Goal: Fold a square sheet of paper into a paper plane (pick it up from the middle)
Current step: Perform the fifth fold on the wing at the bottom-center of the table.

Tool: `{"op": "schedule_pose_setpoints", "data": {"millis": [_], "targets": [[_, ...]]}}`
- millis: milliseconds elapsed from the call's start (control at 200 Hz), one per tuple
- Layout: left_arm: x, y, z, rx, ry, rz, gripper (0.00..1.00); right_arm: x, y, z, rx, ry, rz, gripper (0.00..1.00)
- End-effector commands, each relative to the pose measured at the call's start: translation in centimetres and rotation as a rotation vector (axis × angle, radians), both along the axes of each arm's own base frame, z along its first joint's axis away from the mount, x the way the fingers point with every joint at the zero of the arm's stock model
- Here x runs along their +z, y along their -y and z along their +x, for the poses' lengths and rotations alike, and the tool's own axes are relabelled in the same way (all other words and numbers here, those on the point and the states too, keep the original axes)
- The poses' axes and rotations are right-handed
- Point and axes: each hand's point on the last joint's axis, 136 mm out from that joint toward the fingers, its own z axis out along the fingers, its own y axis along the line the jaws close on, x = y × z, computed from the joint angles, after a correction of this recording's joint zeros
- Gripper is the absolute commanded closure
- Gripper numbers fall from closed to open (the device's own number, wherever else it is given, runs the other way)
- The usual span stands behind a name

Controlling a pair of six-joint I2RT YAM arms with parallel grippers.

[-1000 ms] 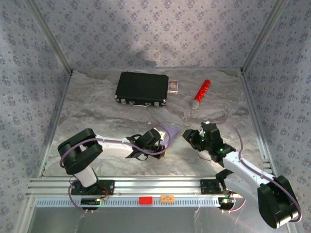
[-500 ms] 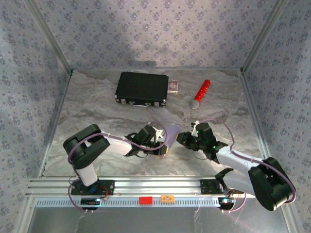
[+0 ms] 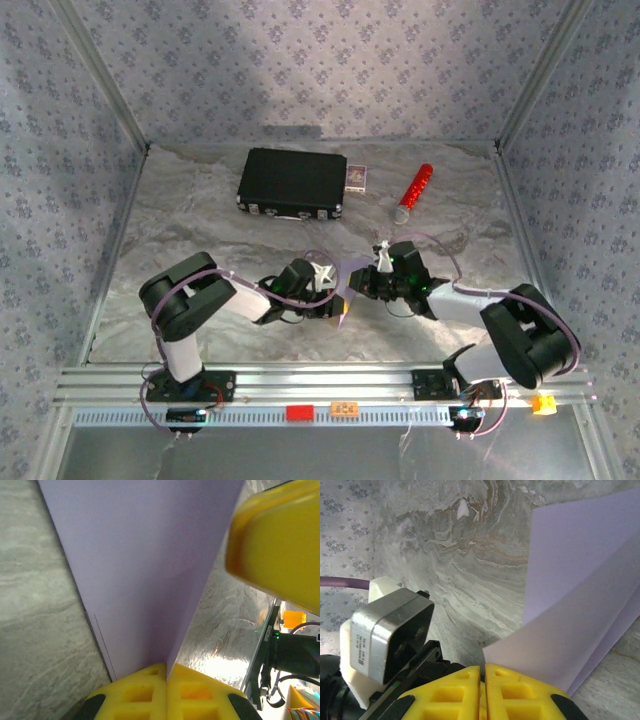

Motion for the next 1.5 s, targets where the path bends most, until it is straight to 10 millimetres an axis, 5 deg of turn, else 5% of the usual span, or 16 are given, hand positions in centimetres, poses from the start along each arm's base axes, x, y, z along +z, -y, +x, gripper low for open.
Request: {"op": "schedule_pose_setpoints", "data": {"millis": [0,1494], "targets": [[-1.3,-0.4,-1.0,0.002,-0.073,-0.002,1.00,0.7,-0.4,0.8,0.027,0.035,0.024,0.87],[-5.4,-2.9,-1.1,0.160,-0.278,0.071,1.00,-1.9,0.2,1.7,0.040,-0.034,0.052,0.86]]}}
